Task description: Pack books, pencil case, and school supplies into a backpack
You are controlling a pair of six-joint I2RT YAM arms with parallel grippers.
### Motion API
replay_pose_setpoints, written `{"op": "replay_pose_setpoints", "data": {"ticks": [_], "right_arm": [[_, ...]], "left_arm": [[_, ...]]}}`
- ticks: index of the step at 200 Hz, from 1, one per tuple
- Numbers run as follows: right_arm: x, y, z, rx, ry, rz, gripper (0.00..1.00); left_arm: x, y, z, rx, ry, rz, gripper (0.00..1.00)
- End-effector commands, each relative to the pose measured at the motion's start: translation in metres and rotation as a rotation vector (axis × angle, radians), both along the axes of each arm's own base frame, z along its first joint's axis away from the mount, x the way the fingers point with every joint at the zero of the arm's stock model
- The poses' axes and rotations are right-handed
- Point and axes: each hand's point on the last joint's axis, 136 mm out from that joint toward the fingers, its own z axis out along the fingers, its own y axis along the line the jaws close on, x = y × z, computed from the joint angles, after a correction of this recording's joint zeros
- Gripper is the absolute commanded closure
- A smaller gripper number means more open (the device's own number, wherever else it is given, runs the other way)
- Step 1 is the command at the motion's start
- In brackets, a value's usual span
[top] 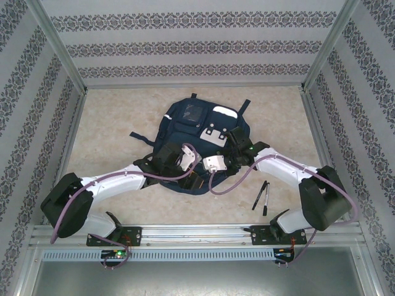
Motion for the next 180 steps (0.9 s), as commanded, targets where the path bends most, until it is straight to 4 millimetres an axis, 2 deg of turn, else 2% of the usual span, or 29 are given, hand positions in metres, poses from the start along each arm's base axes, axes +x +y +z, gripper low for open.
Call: {"op": "replay_pose_setpoints", "data": {"ticks": [1,42,87,119,152,180], "right_arm": [[-0.005,0.014,0.022,0.125,-0.004,0.007,1.0],[-0.01,0.025,0.049,0.256,0.076,-0.005,1.0],[-0.013,0.033,0.06,0.307,0.139,-0.002,1.0],[-0.015,0.036,0.066,0.336,0.186,-0.001,1.0],[-0.015,0.04,0.07,0.358,0.22,0.004,1.0],[-0.014,0.041,0.07,0.359,0.23,0.004,1.0]], "left_arm": [[0.01,-0.005,0.009,-0.002,-0.118,-0.019,0.39],[0.03,-0.004,0.013,0.059,-0.238,-0.018,0.37],[0.047,-0.011,0.025,0.07,-0.301,-0.01,0.37],[0.047,-0.02,0.023,0.047,-0.244,-0.015,0.4],[0.035,-0.038,0.033,-0.046,-0.083,-0.05,0.53],[0.025,-0.043,0.041,-0.099,-0.022,-0.07,0.7]]}}
